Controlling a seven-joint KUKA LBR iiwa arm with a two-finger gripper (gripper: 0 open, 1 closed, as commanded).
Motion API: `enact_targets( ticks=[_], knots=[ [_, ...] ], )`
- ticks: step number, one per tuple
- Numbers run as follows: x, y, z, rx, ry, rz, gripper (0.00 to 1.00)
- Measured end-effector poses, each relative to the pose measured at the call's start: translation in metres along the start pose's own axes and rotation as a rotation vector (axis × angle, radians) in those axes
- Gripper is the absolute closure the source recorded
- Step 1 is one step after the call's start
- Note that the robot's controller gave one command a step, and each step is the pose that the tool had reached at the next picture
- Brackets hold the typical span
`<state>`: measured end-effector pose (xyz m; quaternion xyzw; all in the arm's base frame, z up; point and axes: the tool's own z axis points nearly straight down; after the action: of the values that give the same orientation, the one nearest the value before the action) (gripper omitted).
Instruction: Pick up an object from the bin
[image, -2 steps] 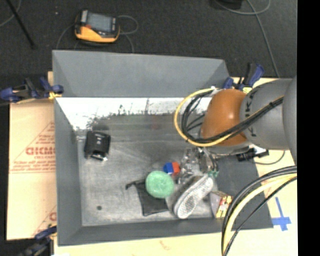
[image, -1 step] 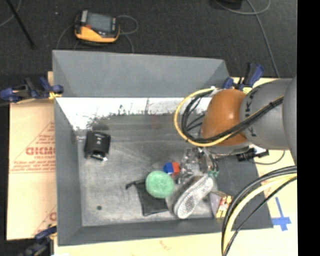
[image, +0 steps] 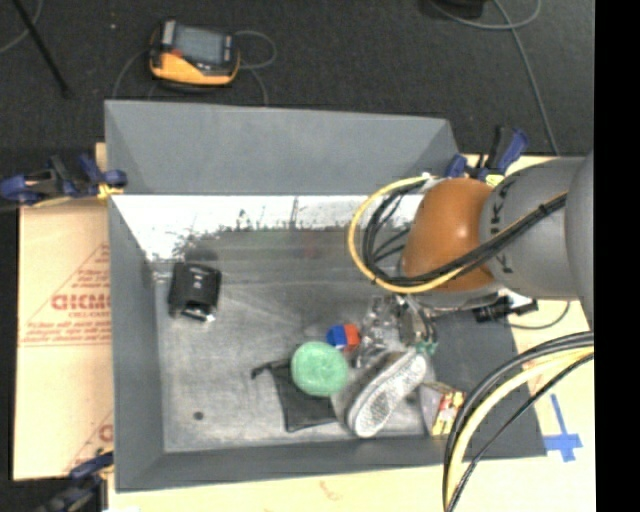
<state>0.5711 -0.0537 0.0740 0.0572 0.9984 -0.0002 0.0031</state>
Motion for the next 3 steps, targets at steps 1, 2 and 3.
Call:
enact_targets(
  ticks=[1,2,3],
  knots=[
    [0.0000,0.0000,0.0000,0.000,0.000,0.000,1.00],
    [0.0000,0.0000,0.0000,0.000,0.000,0.000,1.00],
    [0.0000,0.0000,0.0000,0.000,0.000,-0.001,1.00]
  ],
)
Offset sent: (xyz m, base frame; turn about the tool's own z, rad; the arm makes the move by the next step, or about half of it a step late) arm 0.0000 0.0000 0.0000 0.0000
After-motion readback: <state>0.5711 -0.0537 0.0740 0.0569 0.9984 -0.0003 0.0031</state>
